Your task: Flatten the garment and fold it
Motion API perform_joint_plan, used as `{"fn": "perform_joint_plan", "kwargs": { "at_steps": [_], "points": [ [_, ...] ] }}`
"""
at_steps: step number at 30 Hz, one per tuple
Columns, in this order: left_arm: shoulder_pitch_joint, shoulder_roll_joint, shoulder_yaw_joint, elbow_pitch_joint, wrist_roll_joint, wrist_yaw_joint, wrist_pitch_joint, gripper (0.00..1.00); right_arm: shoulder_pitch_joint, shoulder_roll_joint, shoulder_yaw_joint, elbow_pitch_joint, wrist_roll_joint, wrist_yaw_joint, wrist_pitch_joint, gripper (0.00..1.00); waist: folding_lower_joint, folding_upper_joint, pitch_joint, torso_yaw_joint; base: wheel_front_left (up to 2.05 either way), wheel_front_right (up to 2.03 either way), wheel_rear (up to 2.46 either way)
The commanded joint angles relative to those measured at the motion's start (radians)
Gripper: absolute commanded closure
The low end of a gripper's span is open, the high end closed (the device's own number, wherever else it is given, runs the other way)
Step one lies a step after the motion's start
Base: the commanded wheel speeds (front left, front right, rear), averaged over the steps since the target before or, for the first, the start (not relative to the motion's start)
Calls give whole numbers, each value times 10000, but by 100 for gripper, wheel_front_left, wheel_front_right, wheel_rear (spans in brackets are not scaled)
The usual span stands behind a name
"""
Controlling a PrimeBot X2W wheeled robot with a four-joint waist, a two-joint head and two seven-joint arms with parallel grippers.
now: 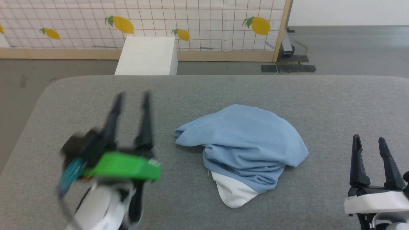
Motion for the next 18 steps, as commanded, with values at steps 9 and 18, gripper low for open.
{"fn": "perform_joint_plan", "kwargs": {
  "at_steps": [9,18],
  "points": [
    [4560,-1696,2339,-1127,3236,-1151,-34,0,579,-1,207,-126,-120,-15,-59,0,0,-1,-539,-347,0,0,0],
    [5587,-2566,3144,-728,4406,-2177,-35,0,1252,-1,485,47,-62,-15,-59,0,0,-1,-1045,-317,0,0,0]
  ]
}}
